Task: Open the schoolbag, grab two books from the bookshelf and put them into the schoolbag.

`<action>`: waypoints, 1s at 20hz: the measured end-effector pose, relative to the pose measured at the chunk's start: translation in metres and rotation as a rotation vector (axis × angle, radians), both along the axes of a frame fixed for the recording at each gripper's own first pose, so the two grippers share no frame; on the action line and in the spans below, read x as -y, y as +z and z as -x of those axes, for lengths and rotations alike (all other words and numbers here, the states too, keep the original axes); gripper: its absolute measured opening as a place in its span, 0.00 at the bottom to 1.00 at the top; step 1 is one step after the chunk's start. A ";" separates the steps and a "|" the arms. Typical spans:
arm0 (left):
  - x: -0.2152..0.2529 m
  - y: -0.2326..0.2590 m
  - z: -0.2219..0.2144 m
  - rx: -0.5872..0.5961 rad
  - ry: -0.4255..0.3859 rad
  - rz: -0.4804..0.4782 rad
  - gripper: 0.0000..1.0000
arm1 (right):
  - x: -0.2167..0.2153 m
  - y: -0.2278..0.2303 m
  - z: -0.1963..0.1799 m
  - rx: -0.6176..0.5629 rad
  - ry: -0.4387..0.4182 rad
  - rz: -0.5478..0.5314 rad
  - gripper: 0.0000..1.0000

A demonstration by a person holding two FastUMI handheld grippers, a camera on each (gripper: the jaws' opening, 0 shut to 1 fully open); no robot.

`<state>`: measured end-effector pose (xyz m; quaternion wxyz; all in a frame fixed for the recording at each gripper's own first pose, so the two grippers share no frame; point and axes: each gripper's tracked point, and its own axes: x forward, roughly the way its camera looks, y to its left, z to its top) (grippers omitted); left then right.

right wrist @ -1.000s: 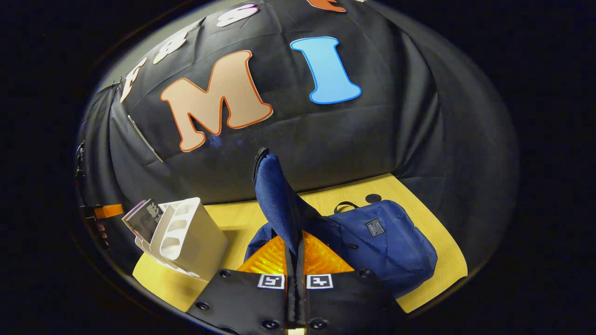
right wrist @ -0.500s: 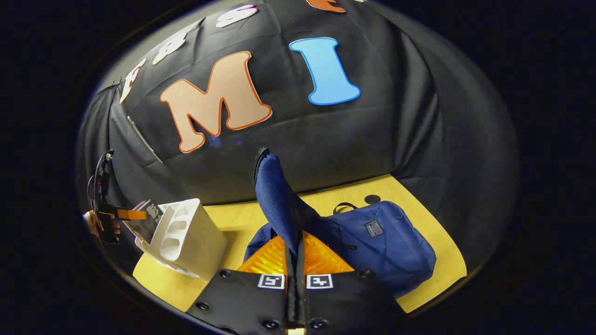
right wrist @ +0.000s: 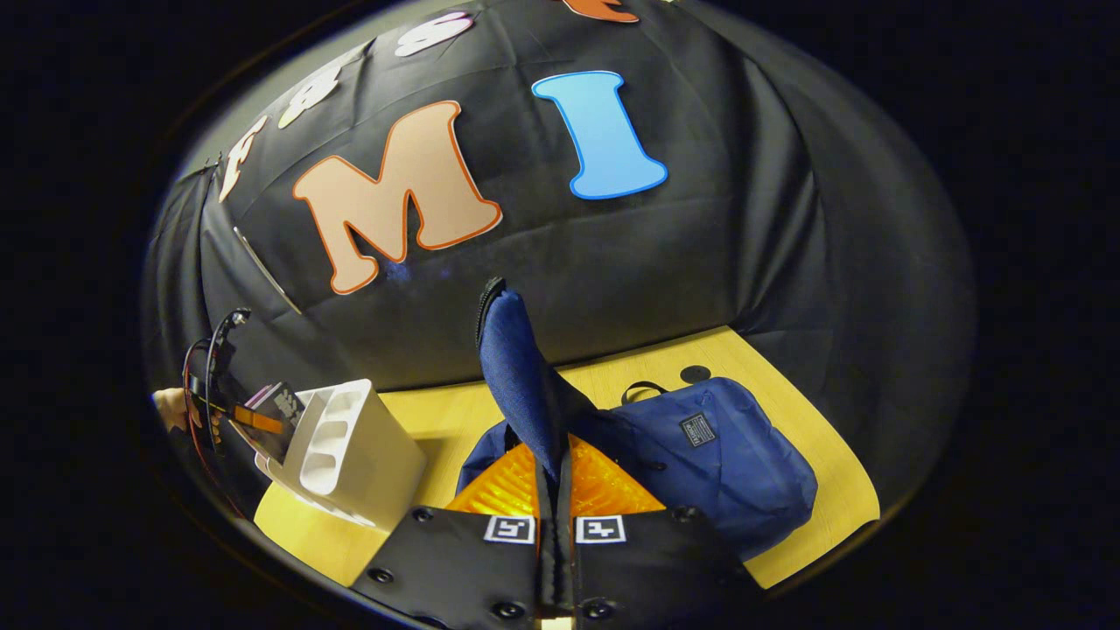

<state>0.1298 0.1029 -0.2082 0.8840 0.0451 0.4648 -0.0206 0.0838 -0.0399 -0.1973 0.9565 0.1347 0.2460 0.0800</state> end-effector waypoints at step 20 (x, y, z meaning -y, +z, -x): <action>-0.048 0.136 0.004 0.177 0.225 0.454 0.35 | -0.006 0.000 -0.006 -0.015 0.016 0.007 0.03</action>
